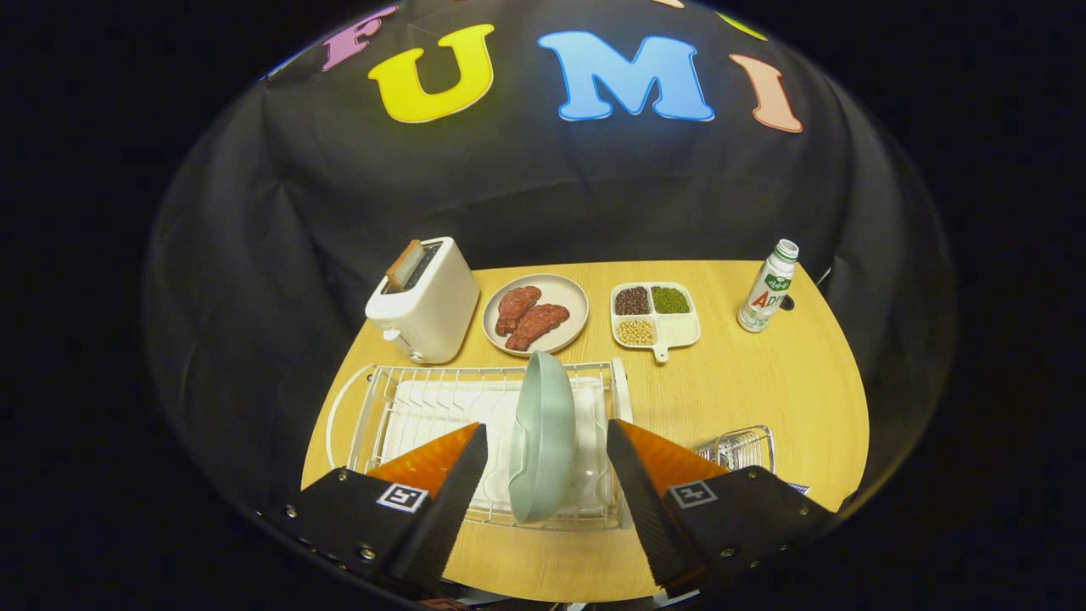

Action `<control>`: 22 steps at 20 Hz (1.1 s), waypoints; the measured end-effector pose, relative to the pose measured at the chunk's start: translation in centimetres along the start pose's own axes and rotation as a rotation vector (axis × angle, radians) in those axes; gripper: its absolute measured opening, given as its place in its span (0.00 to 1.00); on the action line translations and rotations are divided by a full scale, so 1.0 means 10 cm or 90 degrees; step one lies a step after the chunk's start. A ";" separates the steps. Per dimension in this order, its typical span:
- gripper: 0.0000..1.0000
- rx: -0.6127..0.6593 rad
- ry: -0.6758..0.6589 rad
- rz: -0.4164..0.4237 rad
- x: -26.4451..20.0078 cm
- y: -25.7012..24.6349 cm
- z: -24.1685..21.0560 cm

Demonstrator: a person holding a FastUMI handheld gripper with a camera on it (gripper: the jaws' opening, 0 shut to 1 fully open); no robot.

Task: Take the plate from the dish rack, then take the spoon from the basket and place it into the plate.

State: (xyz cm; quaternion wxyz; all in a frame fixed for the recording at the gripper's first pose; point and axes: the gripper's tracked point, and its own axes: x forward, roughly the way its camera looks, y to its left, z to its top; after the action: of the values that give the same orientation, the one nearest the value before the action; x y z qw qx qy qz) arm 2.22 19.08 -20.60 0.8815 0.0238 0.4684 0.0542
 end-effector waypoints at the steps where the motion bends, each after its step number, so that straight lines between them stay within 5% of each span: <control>1: 0.88 0.003 0.013 -0.011 0.05 -0.02 0.00; 5: 0.88 0.019 0.056 -0.047 0.28 -0.08 -0.08; 7: 0.74 0.027 0.077 -0.068 0.37 -0.11 -0.14; 9: 0.72 0.022 0.079 -0.103 0.42 -0.16 -0.16; 10: 0.54 0.021 0.087 -0.104 0.46 -0.10 -0.19; 13: 0.51 0.008 0.133 -0.132 0.50 -0.11 -0.34; 14: 0.25 0.011 0.127 -0.152 0.54 -0.14 -0.33; 16: 0.25 -0.001 0.130 -0.190 0.55 -0.21 -0.33; 18: 0.13 -0.019 0.138 -0.210 0.52 -0.21 -0.31; 22: 0.13 -0.063 0.174 -0.256 0.49 -0.16 -0.28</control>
State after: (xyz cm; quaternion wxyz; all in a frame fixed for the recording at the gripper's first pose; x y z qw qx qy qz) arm 2.73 18.07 -26.32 0.8030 -0.1205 0.5757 -0.0965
